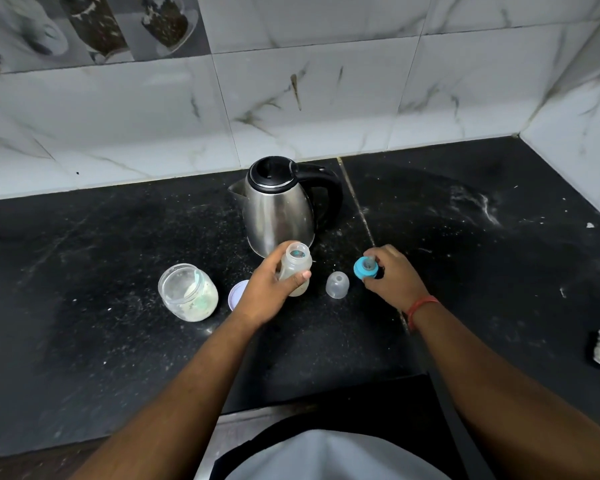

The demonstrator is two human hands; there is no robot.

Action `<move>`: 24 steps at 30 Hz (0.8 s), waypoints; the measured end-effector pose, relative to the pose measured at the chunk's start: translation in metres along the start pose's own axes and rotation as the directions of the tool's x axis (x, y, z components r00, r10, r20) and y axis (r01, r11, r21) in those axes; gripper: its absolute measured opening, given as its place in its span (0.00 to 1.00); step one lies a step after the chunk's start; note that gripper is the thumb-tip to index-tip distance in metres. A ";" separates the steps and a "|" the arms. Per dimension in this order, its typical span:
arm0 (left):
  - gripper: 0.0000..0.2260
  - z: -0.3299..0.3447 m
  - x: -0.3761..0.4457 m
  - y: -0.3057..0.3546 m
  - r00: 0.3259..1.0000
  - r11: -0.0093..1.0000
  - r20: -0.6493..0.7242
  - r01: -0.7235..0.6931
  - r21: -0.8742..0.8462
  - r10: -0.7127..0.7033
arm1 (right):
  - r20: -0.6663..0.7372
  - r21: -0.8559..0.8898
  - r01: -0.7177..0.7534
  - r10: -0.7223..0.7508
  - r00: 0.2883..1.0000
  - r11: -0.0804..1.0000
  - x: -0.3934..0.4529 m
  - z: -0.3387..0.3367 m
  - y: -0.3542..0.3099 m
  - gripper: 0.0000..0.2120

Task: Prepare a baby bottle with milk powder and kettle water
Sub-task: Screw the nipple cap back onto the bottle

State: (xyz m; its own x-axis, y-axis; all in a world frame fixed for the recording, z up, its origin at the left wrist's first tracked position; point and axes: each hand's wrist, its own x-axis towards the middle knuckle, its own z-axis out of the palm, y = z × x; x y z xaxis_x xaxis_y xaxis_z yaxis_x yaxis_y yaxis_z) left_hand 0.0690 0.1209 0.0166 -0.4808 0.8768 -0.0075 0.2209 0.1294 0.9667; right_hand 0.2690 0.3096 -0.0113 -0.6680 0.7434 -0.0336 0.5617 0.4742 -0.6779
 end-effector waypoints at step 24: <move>0.24 -0.056 -0.009 0.015 0.980 0.999 -0.195 -0.030 -0.016 0.026 | 0.243 0.151 0.432 -0.457 0.856 0.889 0.042 0.008 -0.198 0.22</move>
State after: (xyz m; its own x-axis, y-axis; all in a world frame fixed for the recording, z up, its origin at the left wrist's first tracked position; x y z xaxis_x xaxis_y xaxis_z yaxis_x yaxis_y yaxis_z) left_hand 0.0287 0.0891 0.0458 -0.6313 0.7726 0.0683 0.2221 0.0957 0.9703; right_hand 0.1254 0.2433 0.1158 -0.9470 0.3047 0.1020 0.1375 0.6711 -0.7285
